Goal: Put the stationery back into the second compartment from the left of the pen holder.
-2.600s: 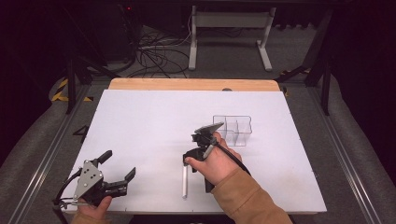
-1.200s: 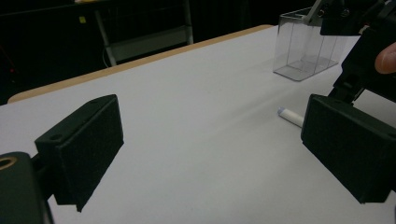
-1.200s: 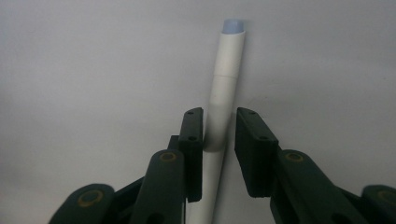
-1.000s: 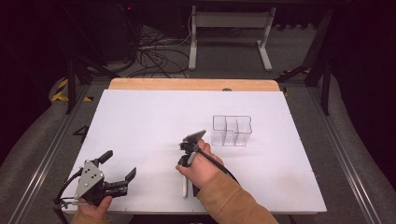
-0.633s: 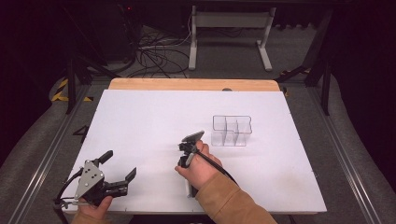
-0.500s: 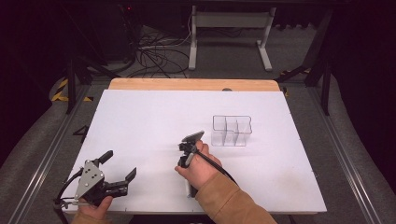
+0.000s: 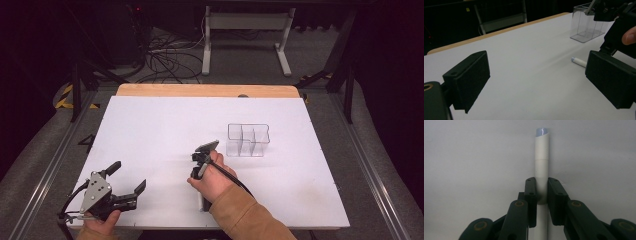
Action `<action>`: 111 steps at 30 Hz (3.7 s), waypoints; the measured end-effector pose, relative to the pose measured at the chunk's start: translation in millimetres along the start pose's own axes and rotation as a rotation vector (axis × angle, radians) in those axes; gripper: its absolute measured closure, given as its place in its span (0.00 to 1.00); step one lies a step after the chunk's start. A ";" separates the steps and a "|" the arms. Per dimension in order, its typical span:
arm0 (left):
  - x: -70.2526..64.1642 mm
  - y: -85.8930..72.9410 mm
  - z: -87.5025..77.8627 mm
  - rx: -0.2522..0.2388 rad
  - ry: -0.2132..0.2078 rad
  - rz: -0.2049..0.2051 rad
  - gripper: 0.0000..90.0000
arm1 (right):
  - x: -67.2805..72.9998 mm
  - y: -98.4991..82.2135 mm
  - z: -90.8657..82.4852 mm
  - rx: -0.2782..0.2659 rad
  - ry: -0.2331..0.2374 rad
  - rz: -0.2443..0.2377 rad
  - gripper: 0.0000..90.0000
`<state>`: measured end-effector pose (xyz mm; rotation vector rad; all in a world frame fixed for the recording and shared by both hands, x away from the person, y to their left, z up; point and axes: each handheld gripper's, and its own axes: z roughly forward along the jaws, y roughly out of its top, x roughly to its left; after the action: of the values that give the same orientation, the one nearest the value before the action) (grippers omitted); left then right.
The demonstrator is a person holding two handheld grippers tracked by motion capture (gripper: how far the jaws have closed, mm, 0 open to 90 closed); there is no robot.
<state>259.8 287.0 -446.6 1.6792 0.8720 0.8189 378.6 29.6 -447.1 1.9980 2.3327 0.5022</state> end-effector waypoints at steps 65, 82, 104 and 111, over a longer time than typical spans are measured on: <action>0.0 -0.1 3.0 0.012 0.001 0.001 0.07 | -52.9 -4.5 -108.8 -0.648 0.370 -0.393 0.88; -0.1 -0.3 3.5 0.010 0.001 0.001 0.07 | -89.5 8.2 -126.8 -0.826 0.452 -0.522 0.88; 0.1 0.0 3.1 0.009 0.006 0.002 0.07 | -138.7 36.6 -124.9 -1.006 0.419 -0.576 0.88; 0.5 -0.1 2.9 0.004 0.009 -0.001 0.07 | -148.7 36.9 -118.2 -1.085 0.358 -0.555 0.88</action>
<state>262.5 286.1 -447.3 1.6797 0.8815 0.8247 412.9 -136.0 -353.0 0.7830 1.8766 1.6658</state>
